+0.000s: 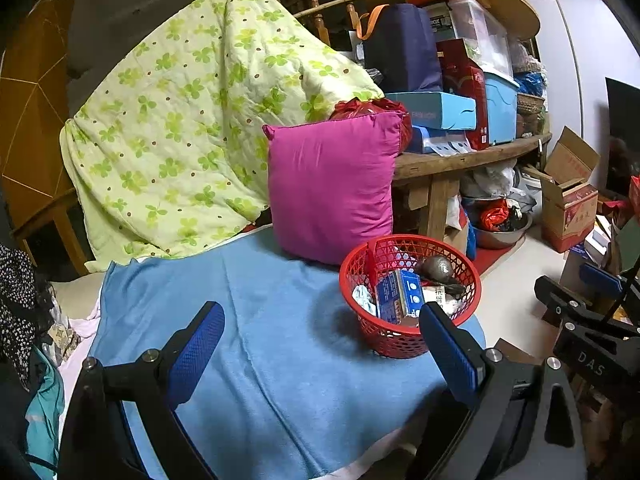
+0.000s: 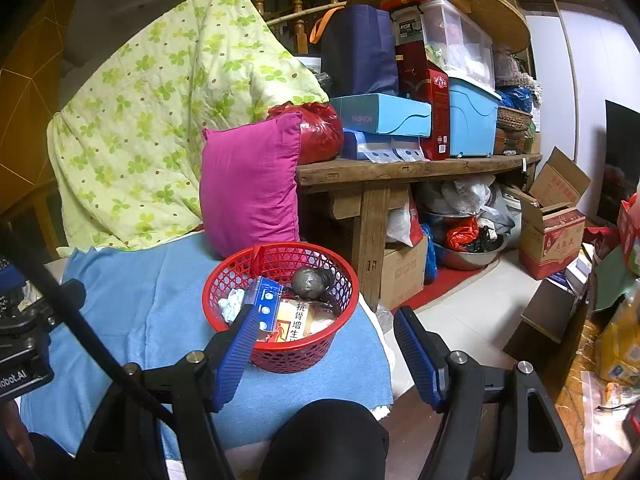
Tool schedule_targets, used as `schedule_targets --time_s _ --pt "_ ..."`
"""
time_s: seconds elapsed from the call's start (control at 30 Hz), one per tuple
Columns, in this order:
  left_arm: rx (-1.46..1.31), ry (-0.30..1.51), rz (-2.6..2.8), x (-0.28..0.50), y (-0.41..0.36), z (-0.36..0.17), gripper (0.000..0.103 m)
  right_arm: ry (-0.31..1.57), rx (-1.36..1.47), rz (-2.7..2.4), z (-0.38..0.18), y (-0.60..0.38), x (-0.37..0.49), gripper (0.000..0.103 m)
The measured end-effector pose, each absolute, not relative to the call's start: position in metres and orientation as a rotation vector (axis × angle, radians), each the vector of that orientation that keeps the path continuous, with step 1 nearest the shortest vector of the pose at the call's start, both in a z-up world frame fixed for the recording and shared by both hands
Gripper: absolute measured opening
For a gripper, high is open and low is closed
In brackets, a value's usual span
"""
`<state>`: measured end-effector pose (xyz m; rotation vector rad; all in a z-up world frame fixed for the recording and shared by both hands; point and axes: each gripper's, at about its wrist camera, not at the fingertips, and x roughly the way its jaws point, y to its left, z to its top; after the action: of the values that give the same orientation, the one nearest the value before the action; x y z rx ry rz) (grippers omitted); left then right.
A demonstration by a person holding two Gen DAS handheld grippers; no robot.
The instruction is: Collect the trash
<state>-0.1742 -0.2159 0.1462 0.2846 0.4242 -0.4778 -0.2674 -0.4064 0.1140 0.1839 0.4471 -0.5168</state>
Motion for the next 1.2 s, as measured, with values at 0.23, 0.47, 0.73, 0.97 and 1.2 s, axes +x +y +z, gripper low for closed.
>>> schedule_targets --time_s 0.23,0.47,0.73,0.97,1.2 --pt "0.278 0.444 -0.482 -0.1701 -0.2167 0.1440 0.098 0.447 0.183 -0.514 0.1136 -0.4047 -0.2671 0.073" --pt "0.279 0.443 -0.485 -0.1704 -0.2168 0.1431 0.098 0.450 0.184 -0.511 0.1130 -0.4040 -0.2664 0.073" --pt "0.283 0.441 -0.477 -0.1708 -0.2180 0.1414 0.098 0.448 0.187 -0.514 0.1123 -0.4044 -0.2657 0.073" --pt "0.280 0.453 -0.472 -0.1680 -0.2176 0.1394 0.098 0.456 0.192 -0.508 0.1109 -0.4049 -0.2658 0.073" --pt "0.281 0.457 -0.479 -0.1676 -0.2177 0.1394 0.098 0.456 0.192 -0.509 0.1104 -0.4046 -0.2657 0.073"
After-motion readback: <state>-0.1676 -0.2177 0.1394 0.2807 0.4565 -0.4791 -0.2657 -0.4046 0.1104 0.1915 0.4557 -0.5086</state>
